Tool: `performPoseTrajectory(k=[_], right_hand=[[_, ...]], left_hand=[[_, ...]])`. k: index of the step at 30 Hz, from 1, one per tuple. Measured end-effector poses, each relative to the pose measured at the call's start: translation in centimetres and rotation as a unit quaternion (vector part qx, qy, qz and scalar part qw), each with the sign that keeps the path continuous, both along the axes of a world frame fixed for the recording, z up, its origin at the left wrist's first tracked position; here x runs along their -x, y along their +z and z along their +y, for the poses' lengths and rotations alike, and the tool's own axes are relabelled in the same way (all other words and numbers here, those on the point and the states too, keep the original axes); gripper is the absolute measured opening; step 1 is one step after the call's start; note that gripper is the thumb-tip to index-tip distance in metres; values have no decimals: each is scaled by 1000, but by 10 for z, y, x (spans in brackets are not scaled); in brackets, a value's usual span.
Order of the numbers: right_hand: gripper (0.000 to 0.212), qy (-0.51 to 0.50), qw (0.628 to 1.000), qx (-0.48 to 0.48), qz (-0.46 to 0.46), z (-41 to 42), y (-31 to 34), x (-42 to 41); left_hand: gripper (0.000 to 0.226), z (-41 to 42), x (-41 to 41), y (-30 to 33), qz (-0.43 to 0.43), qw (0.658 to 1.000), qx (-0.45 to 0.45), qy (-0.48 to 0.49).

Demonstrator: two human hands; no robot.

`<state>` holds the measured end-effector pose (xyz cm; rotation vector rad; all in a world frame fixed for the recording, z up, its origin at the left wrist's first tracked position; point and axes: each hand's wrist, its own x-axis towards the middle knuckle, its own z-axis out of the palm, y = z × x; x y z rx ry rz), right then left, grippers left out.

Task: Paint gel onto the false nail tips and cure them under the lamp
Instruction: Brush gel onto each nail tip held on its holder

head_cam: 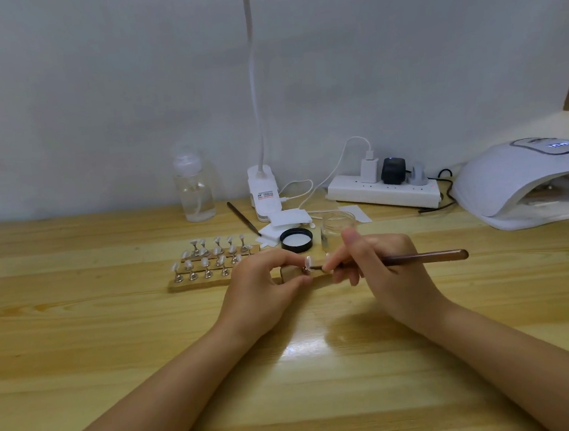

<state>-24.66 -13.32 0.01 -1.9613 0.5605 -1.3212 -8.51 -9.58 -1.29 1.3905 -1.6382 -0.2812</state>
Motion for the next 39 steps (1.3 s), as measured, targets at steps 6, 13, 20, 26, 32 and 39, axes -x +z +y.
performPoseTrajectory(k=[6,13,20,26,32,39], right_hand=[[35,-32,998,48,23,-2,1,0],[42,-16,999,44,18,-3,-1,1],[44,9,1000,-17,20,0,0,1],[44,-22,999,-12,46,-2,1,-1],[40,-33,999,4,39,-3,1,0],[47,-59,997,-32,-24,-7,4,6]], left_hand=[[17,0,0,0,15,1000,0,2],[19,1,0,0,26,1000,-10,5],[20,1,1,1,38,999,-21,-1],[19,0,0,0,26,1000,-16,4],[19,-1,-1,-1,25,1000,-11,4],[25,0,-1,-1,36,999,-6,2]])
